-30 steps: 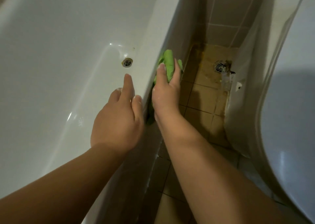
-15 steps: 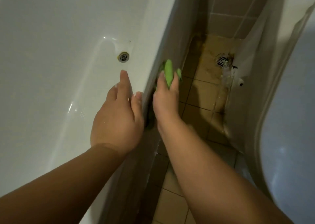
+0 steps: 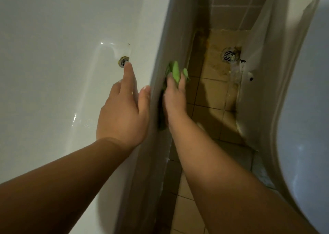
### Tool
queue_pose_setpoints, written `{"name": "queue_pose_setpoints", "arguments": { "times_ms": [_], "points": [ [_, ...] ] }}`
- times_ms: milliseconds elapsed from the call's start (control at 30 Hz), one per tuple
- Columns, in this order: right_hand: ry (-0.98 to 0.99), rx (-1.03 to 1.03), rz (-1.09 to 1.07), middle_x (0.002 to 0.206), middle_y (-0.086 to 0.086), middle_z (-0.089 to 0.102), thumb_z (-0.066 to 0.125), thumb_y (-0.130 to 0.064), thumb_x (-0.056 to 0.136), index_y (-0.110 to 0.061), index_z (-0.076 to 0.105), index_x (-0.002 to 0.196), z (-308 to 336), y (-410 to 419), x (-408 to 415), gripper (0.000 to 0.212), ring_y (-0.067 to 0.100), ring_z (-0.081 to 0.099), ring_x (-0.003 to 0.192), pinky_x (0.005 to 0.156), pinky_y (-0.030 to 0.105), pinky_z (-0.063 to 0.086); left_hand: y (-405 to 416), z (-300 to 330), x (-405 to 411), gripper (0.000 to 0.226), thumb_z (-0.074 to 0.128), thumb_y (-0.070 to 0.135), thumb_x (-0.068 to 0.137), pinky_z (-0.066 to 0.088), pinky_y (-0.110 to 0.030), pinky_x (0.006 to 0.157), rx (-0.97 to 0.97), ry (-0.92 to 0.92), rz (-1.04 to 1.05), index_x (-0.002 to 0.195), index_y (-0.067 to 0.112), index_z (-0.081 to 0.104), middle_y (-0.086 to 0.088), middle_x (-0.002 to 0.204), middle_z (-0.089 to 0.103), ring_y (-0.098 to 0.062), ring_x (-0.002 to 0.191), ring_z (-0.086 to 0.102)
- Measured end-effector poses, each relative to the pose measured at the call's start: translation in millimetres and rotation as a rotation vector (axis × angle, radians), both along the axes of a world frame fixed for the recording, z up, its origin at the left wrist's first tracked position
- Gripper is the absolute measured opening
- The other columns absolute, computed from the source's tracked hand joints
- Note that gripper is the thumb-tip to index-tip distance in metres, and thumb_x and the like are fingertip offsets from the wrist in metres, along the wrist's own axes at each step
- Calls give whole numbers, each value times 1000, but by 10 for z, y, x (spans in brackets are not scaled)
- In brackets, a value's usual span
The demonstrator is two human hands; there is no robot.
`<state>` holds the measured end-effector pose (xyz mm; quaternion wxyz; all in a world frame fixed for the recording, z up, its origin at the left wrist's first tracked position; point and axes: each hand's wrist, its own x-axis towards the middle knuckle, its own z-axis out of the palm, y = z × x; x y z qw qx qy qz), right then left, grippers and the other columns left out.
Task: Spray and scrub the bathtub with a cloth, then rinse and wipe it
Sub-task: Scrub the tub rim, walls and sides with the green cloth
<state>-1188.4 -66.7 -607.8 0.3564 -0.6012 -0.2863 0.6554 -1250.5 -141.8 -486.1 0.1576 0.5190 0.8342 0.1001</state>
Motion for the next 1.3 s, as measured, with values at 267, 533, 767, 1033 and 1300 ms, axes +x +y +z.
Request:
{"name": "queue_pose_setpoints", "arguments": {
  "times_ms": [267,533,767,1033,1300],
  "points": [
    [71,-39,21,162,-15,30,42,-42,107,-57,12,157,-435,-1157,46,60,9,42,139,102,16,39,227,1,9,82,45,56,103,44,-37,103,-15,63,-14,165,30,-1,-5,158,43,-28,136,52],
    [32,-252,-56,131,15,53,49,-21,108,-5,33,146,-820,-80,57,44,23,60,102,81,14,51,341,-5,-15,88,55,48,101,45,-40,104,0,48,-30,165,30,-2,-6,157,43,-29,135,49],
    [12,-102,14,150,-7,44,49,-44,104,-33,28,157,-800,-948,79,58,15,48,131,105,32,40,452,13,-7,89,58,43,100,38,-29,93,-14,40,-28,165,29,-1,-5,151,47,-26,127,52],
    [101,-293,-134,132,12,51,44,-15,108,-14,24,155,-1168,137,-52,51,28,56,114,89,32,44,571,11,-9,90,59,41,99,37,-29,90,-21,51,-28,165,30,-1,-4,148,49,-18,115,50],
    [53,-306,-105,140,10,49,44,-13,109,-14,23,154,-1267,-811,43,50,17,57,108,81,21,49,634,8,2,89,55,41,98,39,-34,83,-46,82,-37,165,29,-1,-6,139,51,-15,100,44]
  ]
}}
